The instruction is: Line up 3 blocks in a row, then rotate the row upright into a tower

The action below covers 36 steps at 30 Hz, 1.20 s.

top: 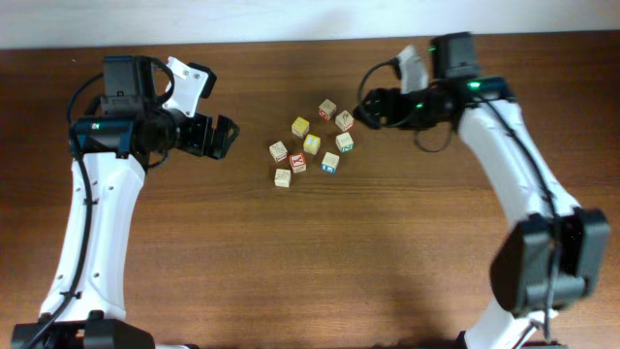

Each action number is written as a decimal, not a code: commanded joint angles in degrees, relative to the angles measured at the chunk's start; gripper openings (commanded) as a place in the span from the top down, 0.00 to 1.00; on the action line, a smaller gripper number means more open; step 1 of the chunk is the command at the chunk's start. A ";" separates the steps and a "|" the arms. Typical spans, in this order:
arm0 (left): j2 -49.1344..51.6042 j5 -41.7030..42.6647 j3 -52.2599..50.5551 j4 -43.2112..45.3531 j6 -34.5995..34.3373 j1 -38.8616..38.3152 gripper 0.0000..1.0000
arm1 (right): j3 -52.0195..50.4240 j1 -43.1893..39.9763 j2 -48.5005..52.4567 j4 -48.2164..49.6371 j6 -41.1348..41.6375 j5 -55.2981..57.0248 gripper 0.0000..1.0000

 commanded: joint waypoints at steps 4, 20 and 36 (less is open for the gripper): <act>-0.24 1.03 1.07 0.09 0.63 0.02 0.01 | 1.29 9.84 10.49 5.70 -5.03 22.49 0.13; -0.24 1.03 1.07 0.09 0.63 0.02 0.01 | 1.07 12.02 19.43 12.74 -5.25 27.96 0.53; -0.24 1.03 1.07 0.09 0.63 0.02 0.01 | 13.60 11.23 1.75 -26.10 10.38 26.45 0.66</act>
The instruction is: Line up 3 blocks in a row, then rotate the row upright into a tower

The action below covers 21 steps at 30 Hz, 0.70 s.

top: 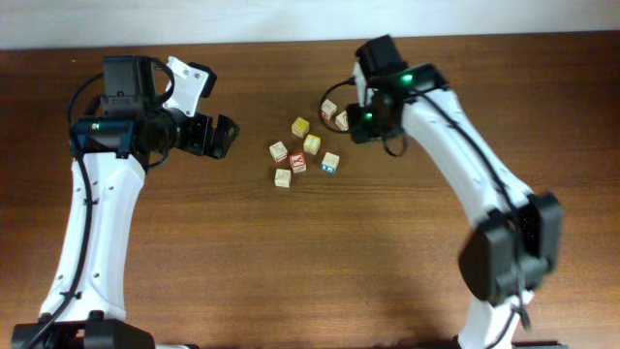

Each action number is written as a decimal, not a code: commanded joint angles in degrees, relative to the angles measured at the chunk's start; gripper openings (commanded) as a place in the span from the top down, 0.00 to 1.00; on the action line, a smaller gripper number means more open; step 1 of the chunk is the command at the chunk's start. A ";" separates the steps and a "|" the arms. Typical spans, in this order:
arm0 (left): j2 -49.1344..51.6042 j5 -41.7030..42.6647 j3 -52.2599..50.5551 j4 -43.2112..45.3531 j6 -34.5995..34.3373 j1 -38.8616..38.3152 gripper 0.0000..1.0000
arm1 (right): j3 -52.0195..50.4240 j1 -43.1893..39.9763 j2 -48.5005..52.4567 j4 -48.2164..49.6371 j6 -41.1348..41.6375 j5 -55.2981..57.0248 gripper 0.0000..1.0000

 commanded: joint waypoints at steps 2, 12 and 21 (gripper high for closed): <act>-0.22 1.01 0.96 0.07 0.66 0.02 0.01 | -1.51 -0.11 -3.13 -9.22 10.54 -0.22 0.66; -0.22 1.01 0.96 0.07 0.66 0.02 0.01 | -30.53 -0.20 -3.10 12.04 18.45 3.06 0.60; -0.22 1.01 0.96 0.07 0.66 0.02 0.01 | -23.87 -0.22 -2.86 9.77 10.27 1.09 0.35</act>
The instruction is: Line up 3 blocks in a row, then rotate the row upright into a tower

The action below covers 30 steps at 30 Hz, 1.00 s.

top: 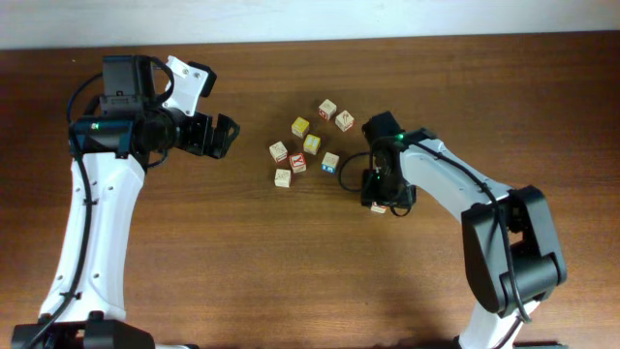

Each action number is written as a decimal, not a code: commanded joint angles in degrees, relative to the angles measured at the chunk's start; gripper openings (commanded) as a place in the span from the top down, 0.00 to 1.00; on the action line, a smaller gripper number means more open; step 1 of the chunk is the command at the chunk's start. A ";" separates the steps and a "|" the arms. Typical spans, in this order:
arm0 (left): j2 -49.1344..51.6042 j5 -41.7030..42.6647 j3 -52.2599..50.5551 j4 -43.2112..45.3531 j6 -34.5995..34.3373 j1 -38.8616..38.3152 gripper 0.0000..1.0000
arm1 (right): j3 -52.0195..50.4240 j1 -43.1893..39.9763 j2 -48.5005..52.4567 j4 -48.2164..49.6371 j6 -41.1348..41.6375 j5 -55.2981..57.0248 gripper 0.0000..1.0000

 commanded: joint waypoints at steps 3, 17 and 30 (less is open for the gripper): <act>-0.22 0.83 0.81 0.07 0.66 0.02 0.01 | 13.62 0.13 -0.15 -0.72 -3.58 -2.80 0.26; -0.22 0.83 0.81 0.07 0.66 0.02 0.01 | 12.31 8.17 11.52 18.53 18.12 4.04 0.42; -0.22 0.83 0.81 0.07 0.66 0.02 0.01 | 21.59 7.69 6.71 -2.64 7.19 -0.31 0.67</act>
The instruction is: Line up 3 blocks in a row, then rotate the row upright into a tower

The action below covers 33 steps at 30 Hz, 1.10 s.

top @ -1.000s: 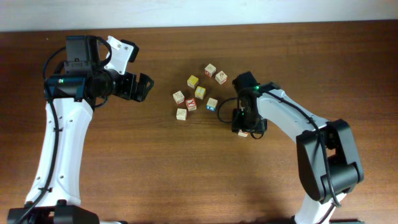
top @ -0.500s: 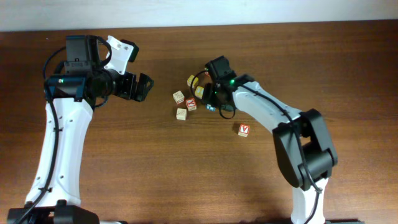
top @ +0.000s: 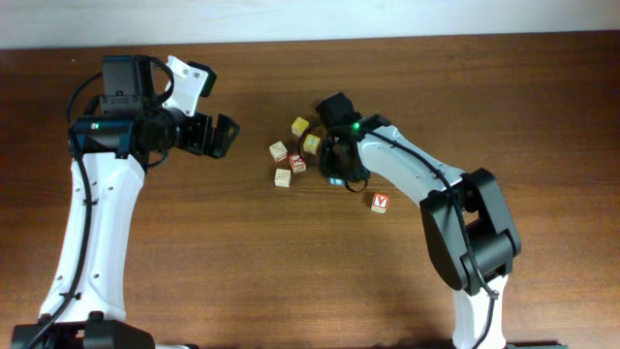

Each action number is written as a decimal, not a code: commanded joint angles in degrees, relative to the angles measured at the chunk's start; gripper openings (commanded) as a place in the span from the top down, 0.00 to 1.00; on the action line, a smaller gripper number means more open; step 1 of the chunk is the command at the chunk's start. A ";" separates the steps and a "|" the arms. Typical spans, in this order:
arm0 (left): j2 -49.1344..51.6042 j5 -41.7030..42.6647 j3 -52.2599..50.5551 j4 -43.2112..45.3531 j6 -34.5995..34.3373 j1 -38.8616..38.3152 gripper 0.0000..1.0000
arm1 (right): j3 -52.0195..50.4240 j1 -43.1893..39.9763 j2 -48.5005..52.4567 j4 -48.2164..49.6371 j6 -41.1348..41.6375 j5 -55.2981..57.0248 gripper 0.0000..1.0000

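Small lettered wooden blocks lie in a cluster at the table's middle: two yellow ones (top: pixel 300 126) (top: pixel 311 143), a red one (top: pixel 297 162), and pale ones (top: pixel 279 150) (top: pixel 282 177). One block with a red letter (top: pixel 380 202) lies alone, right of and nearer than the cluster. My right gripper (top: pixel 335 173) hangs over the cluster's right edge and hides the blocks beneath it; its jaws are not visible. My left gripper (top: pixel 229 136) stands open to the left of the cluster, holding nothing.
The brown wooden table (top: pixel 242 271) runs back to a pale wall edge (top: pixel 291 29). My right arm's white link (top: pixel 417 174) slants across the table just behind the lone block.
My right gripper was down over a block to the right of and nearer than the cluster. It now sits up-left at the cluster's right edge, and that block lies alone. The left arm has not moved.
My right gripper was first beside the cluster's far right blocks, then down over them. One right-side block was then gone from the cluster, and the gripper stood over a block nearer, to the right. Now that block lies free and the gripper is back at the cluster.
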 commanded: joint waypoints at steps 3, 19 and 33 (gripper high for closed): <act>-0.22 0.83 0.81 0.04 0.66 0.02 0.01 | 5.11 0.13 -3.28 -11.47 -3.82 -1.20 0.68; -0.22 0.83 0.81 0.04 0.66 0.02 0.01 | -4.66 -0.42 -3.26 -9.22 -0.66 7.19 0.62; -0.22 0.83 0.81 0.04 0.66 0.02 0.01 | 6.25 4.52 1.29 9.55 -9.22 -3.80 0.34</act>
